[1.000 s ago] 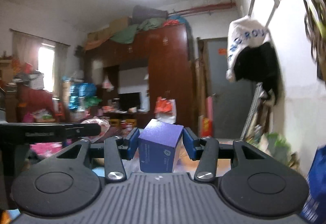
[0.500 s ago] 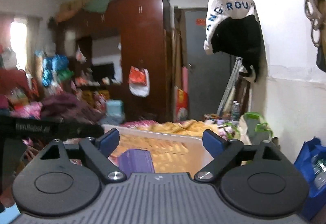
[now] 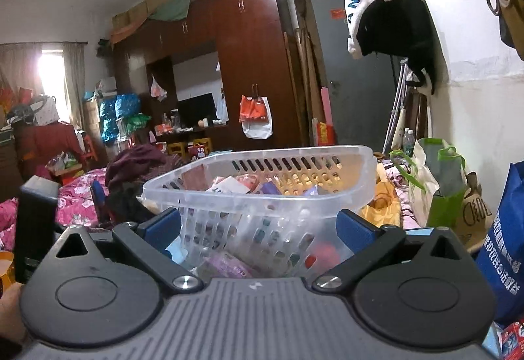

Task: Organize objects
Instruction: 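Grasp a foil-wrapped clear packet with the left gripper while the right gripper grasps a purple packet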

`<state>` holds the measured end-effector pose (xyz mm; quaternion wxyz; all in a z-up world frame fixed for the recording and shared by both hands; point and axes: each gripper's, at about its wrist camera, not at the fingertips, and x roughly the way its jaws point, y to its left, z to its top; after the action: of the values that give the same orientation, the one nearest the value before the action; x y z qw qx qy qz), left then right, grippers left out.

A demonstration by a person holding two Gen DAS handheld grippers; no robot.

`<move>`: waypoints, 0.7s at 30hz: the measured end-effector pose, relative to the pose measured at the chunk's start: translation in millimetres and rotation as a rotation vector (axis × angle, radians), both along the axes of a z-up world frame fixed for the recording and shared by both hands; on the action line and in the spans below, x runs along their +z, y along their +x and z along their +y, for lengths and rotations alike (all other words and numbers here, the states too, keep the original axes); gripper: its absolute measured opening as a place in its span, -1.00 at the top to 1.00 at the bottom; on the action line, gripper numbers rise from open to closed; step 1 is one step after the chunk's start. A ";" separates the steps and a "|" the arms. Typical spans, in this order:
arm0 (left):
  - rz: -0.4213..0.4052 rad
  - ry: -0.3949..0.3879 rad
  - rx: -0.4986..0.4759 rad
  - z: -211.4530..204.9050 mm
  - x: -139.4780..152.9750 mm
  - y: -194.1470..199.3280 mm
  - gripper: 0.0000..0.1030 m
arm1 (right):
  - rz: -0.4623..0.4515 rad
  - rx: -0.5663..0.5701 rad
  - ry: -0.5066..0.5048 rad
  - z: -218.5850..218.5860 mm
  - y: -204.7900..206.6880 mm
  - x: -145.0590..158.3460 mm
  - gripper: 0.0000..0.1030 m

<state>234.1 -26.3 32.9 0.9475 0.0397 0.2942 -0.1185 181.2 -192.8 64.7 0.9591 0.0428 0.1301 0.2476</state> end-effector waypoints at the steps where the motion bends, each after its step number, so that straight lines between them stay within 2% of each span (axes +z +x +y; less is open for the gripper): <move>1: 0.012 0.003 -0.006 -2.4 -1.3 0.6 -0.77 | 0.001 -0.001 -0.005 0.9 1.0 -0.4 -1.00; 3: 0.035 0.019 -0.013 -6.8 -5.7 3.3 -0.70 | 0.005 0.001 -0.002 1.6 0.3 -2.3 -1.00; 4: 0.041 0.030 -0.014 -8.0 -10.1 3.2 -0.58 | 0.011 0.003 0.004 1.6 1.0 -3.2 -1.00; 5: 0.049 0.041 -0.015 -8.9 -12.6 3.5 -0.29 | 0.018 0.008 0.009 1.2 1.7 -4.2 -1.00; 6: 0.048 0.058 -0.005 -8.9 -14.6 2.8 -0.27 | 0.026 0.009 0.014 1.6 3.3 -5.3 -1.00; 10: 0.010 0.044 0.018 6.2 -14.8 -16.7 -0.25 | 0.091 0.008 0.028 5.5 8.6 -15.1 -1.00; 13: -0.020 -0.033 0.052 31.1 -15.0 -34.0 -0.25 | 0.193 -0.016 0.017 13.9 18.2 -26.0 -1.00; 16: -0.039 -0.116 0.077 52.0 -13.2 -44.1 -0.25 | 0.244 0.013 0.004 29.4 24.7 -43.3 -1.00; 21: -0.075 -0.174 0.123 71.7 -12.3 -49.4 -0.25 | 0.316 0.030 -0.042 60.9 38.2 -56.6 -1.00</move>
<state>184.8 45.3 20.7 0.9632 -0.0565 0.2491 -0.0836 219.3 -131.9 8.1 0.9236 0.0592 0.2853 0.2492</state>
